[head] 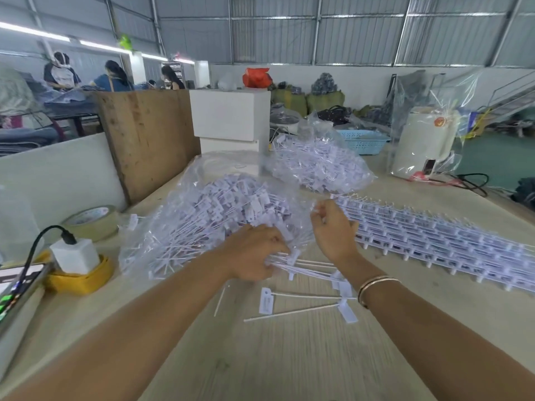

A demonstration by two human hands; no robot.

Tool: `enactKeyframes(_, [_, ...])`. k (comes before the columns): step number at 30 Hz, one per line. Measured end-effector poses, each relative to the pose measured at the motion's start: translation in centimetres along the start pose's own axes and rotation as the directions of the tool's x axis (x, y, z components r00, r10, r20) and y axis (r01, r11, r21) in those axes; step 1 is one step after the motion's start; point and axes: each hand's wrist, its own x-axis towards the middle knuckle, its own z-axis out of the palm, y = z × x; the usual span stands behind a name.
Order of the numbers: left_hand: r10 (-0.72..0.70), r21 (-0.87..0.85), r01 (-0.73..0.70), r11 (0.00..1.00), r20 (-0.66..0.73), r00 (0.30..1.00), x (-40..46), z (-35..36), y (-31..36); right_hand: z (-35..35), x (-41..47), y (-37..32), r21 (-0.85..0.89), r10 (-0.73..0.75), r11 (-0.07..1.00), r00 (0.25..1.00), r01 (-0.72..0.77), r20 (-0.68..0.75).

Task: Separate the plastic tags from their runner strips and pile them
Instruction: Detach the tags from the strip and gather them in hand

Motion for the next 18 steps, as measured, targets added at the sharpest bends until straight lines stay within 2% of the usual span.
enactKeyframes(2, [-0.052, 0.05, 0.052, 0.997, 0.013, 0.999, 0.1, 0.4, -0.4, -0.9, -1.0, 0.4, 0.068, -0.092, 0.993, 0.993, 0.098, -0.078])
enactKeyframes(4, [-0.122, 0.129, 0.12, 0.984, 0.006, 0.993, -0.1, 0.4, -1.3, -2.2, -2.2, 0.8, 0.088, -0.289, 0.951, 0.952, 0.298, -0.097])
enactKeyframes(5, [-0.142, 0.186, 0.141, 0.972, -0.01, 0.99, -0.3, 0.2, -1.7, -2.7, -2.7, 1.1, 0.042, -0.369, 0.928, 0.929, 0.37, -0.029])
enactKeyframes(6, [-0.161, 0.239, 0.164, 0.957, -0.031, 0.986, -0.4, 0.1, -2.0, -3.0, -3.2, 1.4, -0.045, -0.399, 0.913, 0.912, 0.404, 0.099])
enactKeyframes(8, [-0.223, 0.281, 0.237, 0.93, -0.082, 0.971, -0.5, -0.2, -2.3, -2.7, -4.1, 2.1, -0.272, -0.299, 0.863, 0.864, 0.426, 0.405])
enactKeyframes(10, [-0.301, 0.266, 0.327, 0.907, -0.135, 0.944, -0.5, -0.5, -2.4, -1.9, -4.6, 3.0, -0.366, -0.213, 0.804, 0.802, 0.468, 0.558])
enactKeyframes(12, [-0.344, 0.278, 0.382, 0.881, -0.175, 0.922, -0.6, -0.8, -2.8, -1.9, -4.8, 3.6, -0.316, -0.251, 0.813, 0.784, 0.489, 0.567])
enactKeyframes(18, [-0.416, 0.292, 0.5, 0.815, -0.304, 0.857, -1.8, -1.4, -5.0, -3.7, -3.8, 6.1, -0.282, -0.216, 0.879, 0.847, 0.385, 0.486])
